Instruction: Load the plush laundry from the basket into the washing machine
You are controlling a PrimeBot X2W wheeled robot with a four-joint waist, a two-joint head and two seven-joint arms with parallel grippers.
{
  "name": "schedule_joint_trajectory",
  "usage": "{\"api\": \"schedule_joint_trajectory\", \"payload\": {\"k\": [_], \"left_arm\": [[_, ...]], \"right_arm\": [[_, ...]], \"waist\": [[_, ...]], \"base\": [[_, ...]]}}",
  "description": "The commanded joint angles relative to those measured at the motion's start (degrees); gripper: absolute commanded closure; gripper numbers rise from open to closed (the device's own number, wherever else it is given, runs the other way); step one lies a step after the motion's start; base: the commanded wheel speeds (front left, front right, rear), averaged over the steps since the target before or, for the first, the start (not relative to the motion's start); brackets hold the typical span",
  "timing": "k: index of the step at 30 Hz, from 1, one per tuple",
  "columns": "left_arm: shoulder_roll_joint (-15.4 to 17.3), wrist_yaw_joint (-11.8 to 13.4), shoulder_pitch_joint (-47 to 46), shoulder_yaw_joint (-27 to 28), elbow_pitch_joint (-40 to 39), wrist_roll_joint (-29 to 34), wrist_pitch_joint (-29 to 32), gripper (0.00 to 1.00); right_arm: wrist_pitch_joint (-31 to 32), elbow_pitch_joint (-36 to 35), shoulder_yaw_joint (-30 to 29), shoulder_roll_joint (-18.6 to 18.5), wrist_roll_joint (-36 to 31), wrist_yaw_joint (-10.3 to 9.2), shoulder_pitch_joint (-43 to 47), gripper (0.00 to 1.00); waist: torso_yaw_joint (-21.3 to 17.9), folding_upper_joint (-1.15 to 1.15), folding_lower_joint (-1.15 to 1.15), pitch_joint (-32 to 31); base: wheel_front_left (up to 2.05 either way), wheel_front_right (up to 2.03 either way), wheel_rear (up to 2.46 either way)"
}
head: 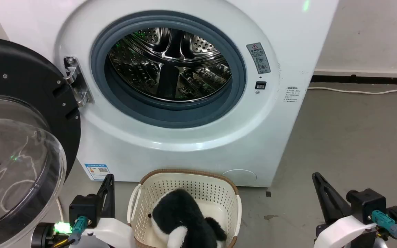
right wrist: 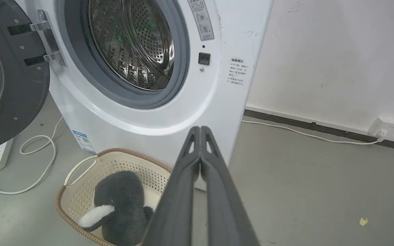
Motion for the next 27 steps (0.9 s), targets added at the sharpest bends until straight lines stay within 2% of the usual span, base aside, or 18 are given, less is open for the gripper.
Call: {"api": "schedule_joint_trajectory", "payload": {"k": [1,27], "left_arm": [[0.0,-0.2,-0.9,0.0,-0.2,0.1,0.0,1.00],[0.0,-0.2,-0.9,0.0,-0.2,0.1,0.0,1.00]], "right_arm": [[0.0,-0.2,0.0,0.0,-0.4,-0.05,-0.7,1.00],[0.0,-0.2,0.0,0.0,-0.4,-0.05,-0.7,1.00]], "waist": [[0.0,0.00,0.00,0.0],[0.0,0.00,0.00,0.0]], "base": [[0.00,0.00,0.00],[0.00,0.00,0.00]]}}
